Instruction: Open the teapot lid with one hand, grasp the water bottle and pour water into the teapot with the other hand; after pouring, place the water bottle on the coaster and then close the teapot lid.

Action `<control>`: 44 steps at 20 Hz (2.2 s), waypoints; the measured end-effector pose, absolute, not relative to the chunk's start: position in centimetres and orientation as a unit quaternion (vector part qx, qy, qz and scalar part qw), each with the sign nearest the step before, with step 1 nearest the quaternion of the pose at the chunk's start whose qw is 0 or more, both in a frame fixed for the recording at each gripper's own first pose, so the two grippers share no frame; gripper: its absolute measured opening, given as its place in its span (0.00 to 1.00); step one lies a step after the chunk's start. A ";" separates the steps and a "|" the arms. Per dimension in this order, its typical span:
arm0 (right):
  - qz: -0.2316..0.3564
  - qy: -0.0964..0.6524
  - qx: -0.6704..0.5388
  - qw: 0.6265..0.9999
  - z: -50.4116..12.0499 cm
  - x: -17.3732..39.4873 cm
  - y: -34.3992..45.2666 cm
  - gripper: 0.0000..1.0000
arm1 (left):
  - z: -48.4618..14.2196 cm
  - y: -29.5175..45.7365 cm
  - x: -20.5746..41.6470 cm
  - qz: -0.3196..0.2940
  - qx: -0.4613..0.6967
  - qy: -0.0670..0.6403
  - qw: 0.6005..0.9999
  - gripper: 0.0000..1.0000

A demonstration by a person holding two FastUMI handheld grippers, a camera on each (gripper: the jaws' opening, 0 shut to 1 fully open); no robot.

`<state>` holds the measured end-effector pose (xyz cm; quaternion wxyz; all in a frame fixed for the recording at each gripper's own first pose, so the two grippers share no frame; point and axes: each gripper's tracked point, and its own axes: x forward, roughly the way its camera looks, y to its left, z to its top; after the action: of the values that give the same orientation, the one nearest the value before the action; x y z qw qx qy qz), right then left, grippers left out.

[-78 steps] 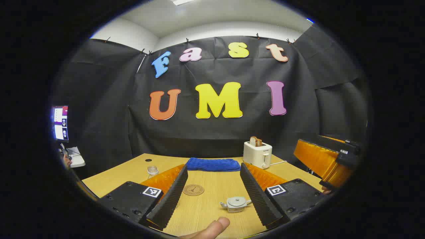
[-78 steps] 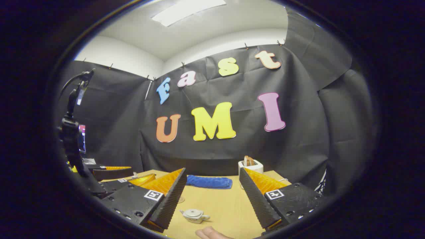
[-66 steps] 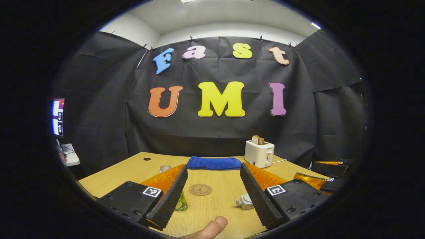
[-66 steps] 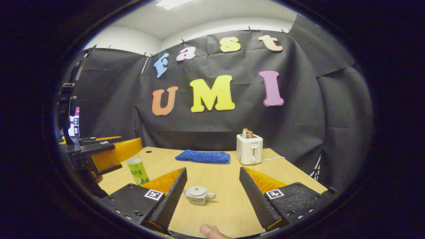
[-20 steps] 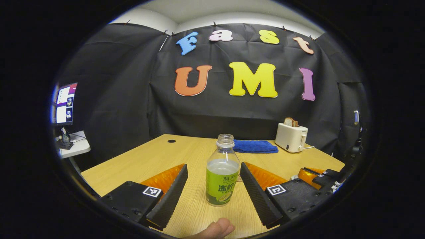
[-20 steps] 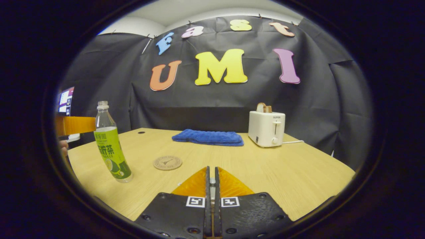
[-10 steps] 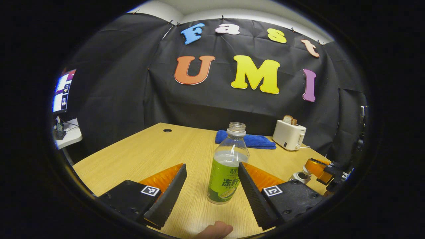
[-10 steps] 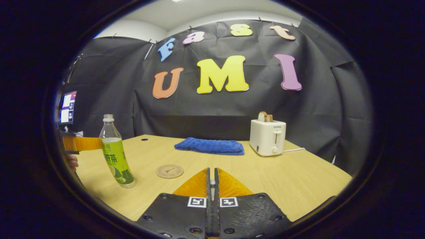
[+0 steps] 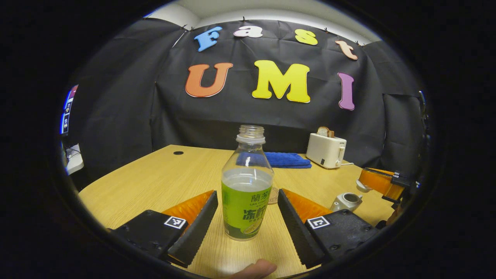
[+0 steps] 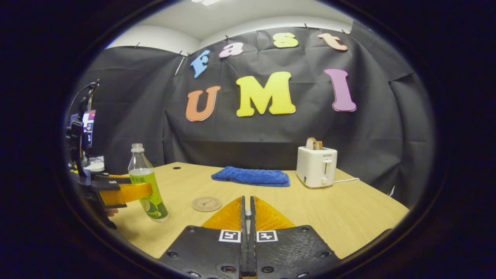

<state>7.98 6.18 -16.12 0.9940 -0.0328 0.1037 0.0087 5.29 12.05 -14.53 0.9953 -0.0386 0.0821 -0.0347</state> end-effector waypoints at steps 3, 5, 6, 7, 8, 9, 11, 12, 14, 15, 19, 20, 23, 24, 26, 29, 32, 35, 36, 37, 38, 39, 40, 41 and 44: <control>0.007 0.102 -0.036 0.994 -15.8 7.9 5.6 0.00 | -14.7 12.5 6.6 -0.031 -0.038 0.076 0.996 0.97; 0.001 0.097 -0.035 0.995 -15.2 8.0 5.0 0.00 | -15.0 12.5 7.2 -0.031 -0.041 0.077 0.996 0.96; -0.002 0.096 -0.035 0.995 -15.0 7.9 4.7 0.00 | -14.9 12.4 7.4 -0.032 -0.040 0.074 0.996 0.95; -0.003 0.095 -0.035 0.995 -14.9 7.9 4.5 0.00 | -15.0 12.6 7.6 -0.030 -0.039 0.071 0.996 0.91; -0.003 0.093 -0.035 0.995 -14.7 7.7 4.3 0.00 | -15.0 12.7 7.9 -0.029 -0.040 0.067 0.997 0.86; -0.006 0.091 -0.037 0.995 -14.5 7.6 4.0 0.00 | -14.7 12.6 7.5 -0.031 -0.041 0.065 0.997 0.81; -0.010 0.086 -0.042 0.995 -14.1 7.4 3.4 0.00 | -14.4 12.5 7.1 -0.029 -0.034 0.066 0.997 0.79; -0.012 0.086 -0.042 0.995 -14.1 7.3 3.1 0.00 | -14.4 12.5 6.8 -0.026 -0.026 0.070 0.997 0.78; -0.017 0.089 -0.041 0.995 -13.9 7.2 2.4 0.00 | -13.9 12.7 6.3 -0.015 -0.002 0.074 0.997 0.78; -0.019 0.090 -0.040 0.995 -13.7 7.1 2.0 0.00 | -13.8 12.7 6.1 -0.010 0.011 0.078 0.997 0.78; -0.034 0.088 -0.043 0.995 -12.6 6.7 0.4 0.00 | -13.1 12.2 5.5 0.001 0.081 0.094 0.992 0.77; -0.037 0.086 -0.041 0.995 -12.2 6.6 0.0 0.00 | -13.2 11.9 5.6 0.004 0.102 0.103 0.989 0.76; -0.048 0.085 -0.035 0.995 -11.3 6.2 -1.3 0.00 | -13.1 11.5 5.8 0.022 0.178 0.119 0.977 0.77; -0.054 0.082 -0.034 0.995 -10.9 6.2 -1.9 0.00 | -13.0 11.4 5.9 0.025 0.206 0.121 0.971 0.77; -0.059 0.079 -0.031 0.995 -10.5 6.0 -2.6 0.00 | -13.0 10.7 6.3 0.026 0.257 0.126 0.958 0.76; -0.062 0.084 -0.023 0.994 -10.6 6.1 -3.4 0.00 | -13.0 9.8 6.4 0.021 0.323 0.133 0.937 0.76; -0.072 0.084 -0.025 0.994 -10.5 6.1 -4.6 0.00 | -13.2 8.3 6.9 0.005 0.373 0.140 0.917 0.76; -0.077 0.085 -0.025 0.993 -10.3 6.0 -5.3 0.00 | -13.7 6.8 7.2 -0.018 0.454 0.138 0.880 0.76; -0.080 0.085 -0.026 0.993 -10.2 6.1 -5.6 0.00 | -13.9 6.3 7.2 -0.024 0.484 0.138 0.864 0.76; -0.082 0.085 -0.027 0.993 -10.2 6.2 -5.9 0.00 | -14.2 6.0 7.1 -0.031 0.511 0.139 0.847 0.76; -0.084 0.085 -0.027 0.992 -10.2 6.1 -6.0 0.00 | -14.4 5.9 7.2 -0.036 0.535 0.139 0.833 0.76; -0.084 0.087 -0.027 0.992 -10.3 6.1 -6.1 0.00 | -14.4 5.6 7.2 -0.041 0.555 0.138 0.819 0.76; -0.084 0.089 -0.027 0.992 -10.4 6.2 -6.2 0.00 | -14.4 5.3 7.3 -0.044 0.571 0.139 0.808 0.75; -0.084 0.090 -0.028 0.992 -10.4 6.1 -6.2 0.00 | -14.2 5.2 7.4 -0.047 0.585 0.138 0.798 0.72; -0.088 0.089 -0.035 0.991 -10.3 6.1 -6.6 0.00 | -14.3 4.4 7.5 -0.053 0.624 0.141 0.767 0.75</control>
<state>6.11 -6.56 -10.34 0.9915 -0.0350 0.0892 -0.0881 7.49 4.45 -14.34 0.7666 0.6241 0.1412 -0.0534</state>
